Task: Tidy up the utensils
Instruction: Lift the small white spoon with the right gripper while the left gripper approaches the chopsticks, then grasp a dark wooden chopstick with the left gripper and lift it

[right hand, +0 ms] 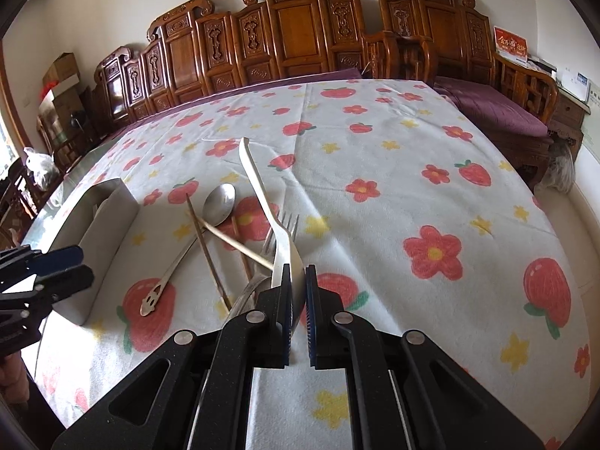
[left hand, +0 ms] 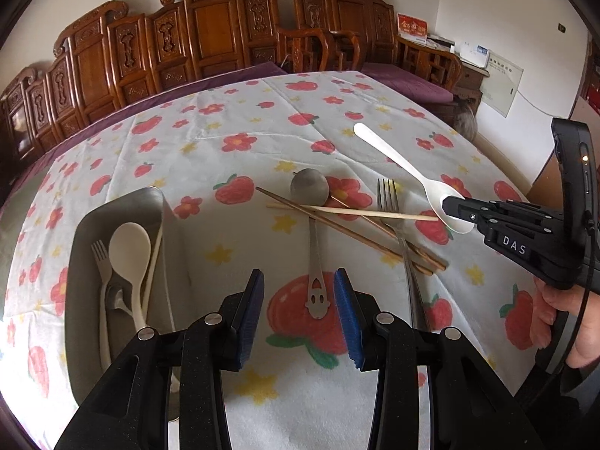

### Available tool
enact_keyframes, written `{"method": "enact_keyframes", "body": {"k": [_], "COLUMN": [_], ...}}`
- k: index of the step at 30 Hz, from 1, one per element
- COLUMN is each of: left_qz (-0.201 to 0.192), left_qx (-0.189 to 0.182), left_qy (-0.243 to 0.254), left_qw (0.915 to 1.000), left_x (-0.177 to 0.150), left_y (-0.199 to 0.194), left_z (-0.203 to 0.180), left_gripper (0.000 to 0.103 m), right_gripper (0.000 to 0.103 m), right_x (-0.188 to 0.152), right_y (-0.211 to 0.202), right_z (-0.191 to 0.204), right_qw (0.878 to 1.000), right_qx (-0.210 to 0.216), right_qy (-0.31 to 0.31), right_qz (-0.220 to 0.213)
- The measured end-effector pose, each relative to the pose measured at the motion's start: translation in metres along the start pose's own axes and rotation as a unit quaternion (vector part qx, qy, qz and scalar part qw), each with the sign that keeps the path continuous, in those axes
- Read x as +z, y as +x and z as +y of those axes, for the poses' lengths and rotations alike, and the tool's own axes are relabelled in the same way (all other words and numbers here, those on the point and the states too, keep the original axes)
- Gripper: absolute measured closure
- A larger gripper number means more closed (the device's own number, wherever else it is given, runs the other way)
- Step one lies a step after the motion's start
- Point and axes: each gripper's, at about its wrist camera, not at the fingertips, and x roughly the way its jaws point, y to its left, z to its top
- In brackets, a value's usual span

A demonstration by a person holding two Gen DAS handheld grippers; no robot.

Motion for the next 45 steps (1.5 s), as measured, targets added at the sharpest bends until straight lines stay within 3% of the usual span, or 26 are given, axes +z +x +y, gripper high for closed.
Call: {"method": "enact_keyframes", "body": {"k": [18,24,27,38,45], "left_qz": [0.046,0.067,0.070,0.071,0.077], "left_qx": [-0.022,-0.005,0.009,0.006,0.011], "left_qy": [-0.073,-0.087,-0.080,-0.107,-0.103], "left_qw": [0.9960,0.9939,0.9943,0.9917,0.9916], "left_x": [0.031,0.030,0.029,0.029,0.033], "left_y": [0.073,0.091,0.090,0.080,0.082], "left_z": [-0.041,-0.044,-0.047,-0.035,-0.037], "left_gripper": [0.067,0.071,0.077,0.103,0.103], "right_gripper": [0.095,0.095,0.095,0.095,0.095], "right_x": [0.008,0.009,0.010,0.009,0.010], "right_y": [-0.004,-0.006,-0.006,-0.009,-0.009], "right_z": [-0.023,-0.023,-0.023,-0.017,-0.019], "right_qw": [0.999,0.999,0.999,0.999,0.999], "right_qx": [0.005,0.009,0.009,0.014,0.014], "right_qy": [0.041,0.044,0.044,0.041,0.044], "right_qz": [-0.018,-0.022,-0.023,-0.028,-0.027]}}
